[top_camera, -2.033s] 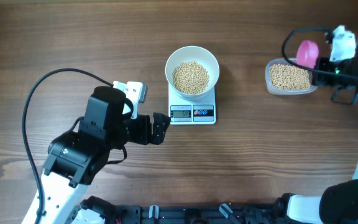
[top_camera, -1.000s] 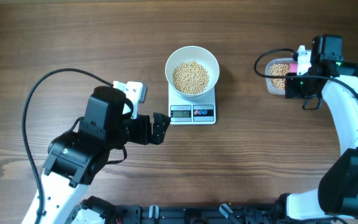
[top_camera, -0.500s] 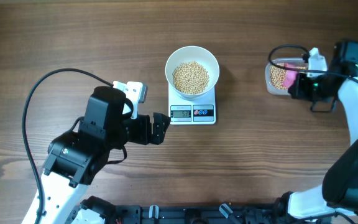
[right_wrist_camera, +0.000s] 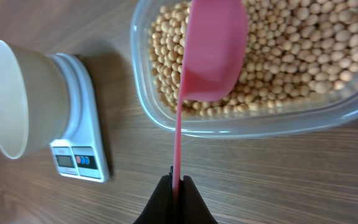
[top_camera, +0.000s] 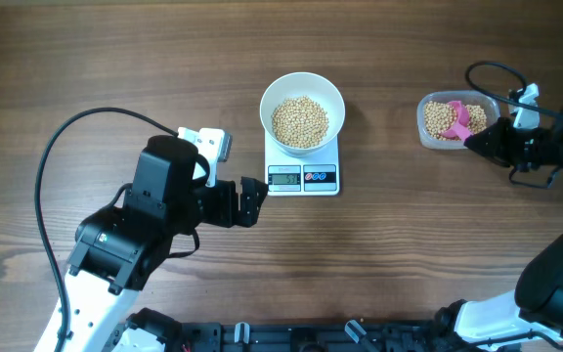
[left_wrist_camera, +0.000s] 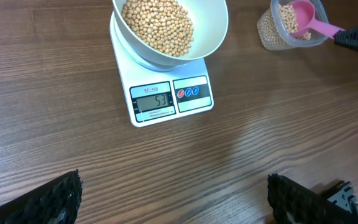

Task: Scoop item into bowl and weigh 150g on scale
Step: 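Scoop more soybeans from the tub with the right gripper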

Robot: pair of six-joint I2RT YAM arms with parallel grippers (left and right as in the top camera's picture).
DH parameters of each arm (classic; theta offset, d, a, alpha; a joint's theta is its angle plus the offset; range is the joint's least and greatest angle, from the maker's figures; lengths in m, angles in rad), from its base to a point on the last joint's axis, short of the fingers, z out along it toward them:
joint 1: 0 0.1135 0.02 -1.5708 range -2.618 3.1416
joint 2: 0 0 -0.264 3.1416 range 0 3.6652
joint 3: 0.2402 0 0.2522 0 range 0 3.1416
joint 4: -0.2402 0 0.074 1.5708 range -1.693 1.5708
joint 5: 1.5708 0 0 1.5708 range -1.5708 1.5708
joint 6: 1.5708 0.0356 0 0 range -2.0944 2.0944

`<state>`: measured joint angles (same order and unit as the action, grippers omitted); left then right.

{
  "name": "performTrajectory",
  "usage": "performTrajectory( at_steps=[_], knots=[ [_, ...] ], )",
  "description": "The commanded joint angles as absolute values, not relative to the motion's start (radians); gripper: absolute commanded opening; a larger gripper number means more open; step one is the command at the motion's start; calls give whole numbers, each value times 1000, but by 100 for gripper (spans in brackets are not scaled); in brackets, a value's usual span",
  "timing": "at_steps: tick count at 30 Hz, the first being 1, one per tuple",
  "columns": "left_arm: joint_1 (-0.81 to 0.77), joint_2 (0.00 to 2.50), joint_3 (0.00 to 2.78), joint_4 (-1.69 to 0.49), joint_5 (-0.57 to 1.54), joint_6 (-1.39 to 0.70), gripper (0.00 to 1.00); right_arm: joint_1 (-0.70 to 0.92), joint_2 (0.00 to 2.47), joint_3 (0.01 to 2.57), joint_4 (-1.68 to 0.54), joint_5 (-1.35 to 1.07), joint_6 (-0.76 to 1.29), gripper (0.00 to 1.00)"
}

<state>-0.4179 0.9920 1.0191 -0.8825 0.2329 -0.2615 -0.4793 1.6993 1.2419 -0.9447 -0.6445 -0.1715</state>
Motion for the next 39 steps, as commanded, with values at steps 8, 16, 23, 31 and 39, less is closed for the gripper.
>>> performTrajectory(
  at_steps=[8, 16, 23, 31, 39],
  knots=[
    [-424, 995, 1014, -883, 242, -270, 100, -605, 1842, 1235, -960, -894, -159, 4],
    [-424, 995, 1014, -883, 242, -270, 100, -693, 1848, 1235, -970, -1038, -183, 4],
    [-424, 995, 1014, -883, 242, -270, 100, -774, 1848, 1235, -1017, -1111, -213, 4],
    [-424, 995, 1014, -883, 242, -270, 100, -779, 1848, 1235, -1071, -1136, -275, 4],
    [-424, 995, 1014, -883, 242, -270, 100, -783, 1848, 1235, -1187, -1230, -440, 4]
  ],
)
